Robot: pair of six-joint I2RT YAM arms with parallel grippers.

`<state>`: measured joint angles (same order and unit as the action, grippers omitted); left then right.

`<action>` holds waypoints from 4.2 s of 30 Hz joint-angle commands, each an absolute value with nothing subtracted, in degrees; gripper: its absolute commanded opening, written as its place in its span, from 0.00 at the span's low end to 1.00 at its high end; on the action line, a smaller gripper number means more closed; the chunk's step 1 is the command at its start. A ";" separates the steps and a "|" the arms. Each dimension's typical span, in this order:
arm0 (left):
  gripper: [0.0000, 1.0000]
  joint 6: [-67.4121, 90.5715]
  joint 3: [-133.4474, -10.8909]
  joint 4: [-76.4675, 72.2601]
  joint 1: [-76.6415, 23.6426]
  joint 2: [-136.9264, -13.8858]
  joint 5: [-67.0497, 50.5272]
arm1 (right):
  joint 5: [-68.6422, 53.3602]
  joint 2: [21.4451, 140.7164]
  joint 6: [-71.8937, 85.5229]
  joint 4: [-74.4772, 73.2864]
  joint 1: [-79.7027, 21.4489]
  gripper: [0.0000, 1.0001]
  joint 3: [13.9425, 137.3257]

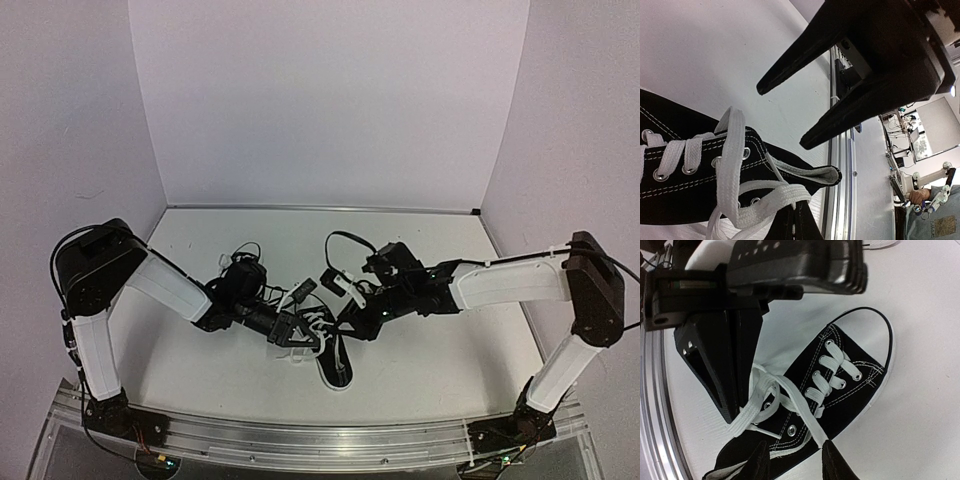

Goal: Tie the shoes

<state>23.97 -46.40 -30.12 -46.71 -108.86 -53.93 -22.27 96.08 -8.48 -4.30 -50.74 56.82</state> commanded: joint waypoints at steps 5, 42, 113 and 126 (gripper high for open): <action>0.00 22.73 -49.12 -30.77 -45.81 -110.58 -58.37 | -14.35 88.49 -16.84 1.70 -53.87 0.34 52.39; 0.00 22.09 -50.96 -29.92 -45.62 -112.05 -63.17 | -1.54 97.67 -27.78 1.97 -62.36 0.25 52.65; 0.39 -9.15 -44.60 13.01 -43.24 -78.61 -25.00 | 6.42 96.15 -25.92 1.56 -64.46 0.00 53.28; 0.35 -27.26 -44.84 16.55 -49.43 -77.61 -17.34 | 7.27 96.19 -25.49 1.92 -64.44 0.00 53.24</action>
